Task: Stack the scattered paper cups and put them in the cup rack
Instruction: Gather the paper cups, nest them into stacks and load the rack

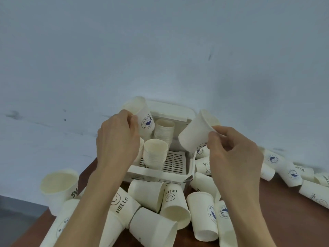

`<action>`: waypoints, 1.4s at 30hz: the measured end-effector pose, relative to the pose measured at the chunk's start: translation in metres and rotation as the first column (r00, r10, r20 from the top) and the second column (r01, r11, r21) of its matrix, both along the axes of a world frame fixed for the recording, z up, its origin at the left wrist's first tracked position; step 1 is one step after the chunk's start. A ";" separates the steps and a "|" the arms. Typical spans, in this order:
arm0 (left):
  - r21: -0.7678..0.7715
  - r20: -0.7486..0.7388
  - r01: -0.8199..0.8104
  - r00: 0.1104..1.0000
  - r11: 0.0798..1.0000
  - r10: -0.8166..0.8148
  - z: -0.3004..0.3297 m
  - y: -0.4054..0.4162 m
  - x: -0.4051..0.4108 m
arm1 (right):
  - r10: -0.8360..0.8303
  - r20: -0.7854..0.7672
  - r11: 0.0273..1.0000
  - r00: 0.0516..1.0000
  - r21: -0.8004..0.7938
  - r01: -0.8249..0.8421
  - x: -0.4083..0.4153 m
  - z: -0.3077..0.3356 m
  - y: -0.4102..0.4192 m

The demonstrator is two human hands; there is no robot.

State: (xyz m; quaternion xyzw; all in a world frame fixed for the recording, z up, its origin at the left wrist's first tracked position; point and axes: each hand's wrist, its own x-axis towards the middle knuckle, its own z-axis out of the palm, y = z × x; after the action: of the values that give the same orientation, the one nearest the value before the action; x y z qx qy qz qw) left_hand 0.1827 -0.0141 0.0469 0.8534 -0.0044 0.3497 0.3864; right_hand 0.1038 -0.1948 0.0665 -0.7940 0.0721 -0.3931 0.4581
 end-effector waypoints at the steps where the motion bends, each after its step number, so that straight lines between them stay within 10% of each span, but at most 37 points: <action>1: 0.013 -0.005 -0.006 1.000 1.000 0.006 0.000 0.003 0.004 | 0.003 0.000 1.000 1.000 0.001 -0.003 0.004 0.000 0.003; 42: 0.372 -0.359 0.053 0.929 0.927 0.091 -0.050 0.015 0.038 | 0.074 -0.105 0.958 0.992 -0.270 -0.100 0.074 -0.028 0.038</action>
State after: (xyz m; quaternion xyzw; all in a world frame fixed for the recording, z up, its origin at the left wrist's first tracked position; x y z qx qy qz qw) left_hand 0.2204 0.0013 -0.0027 0.9618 0.0102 0.1793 0.2064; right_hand 0.1779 -0.1564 0.0381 -0.8698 0.0033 -0.3412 0.3564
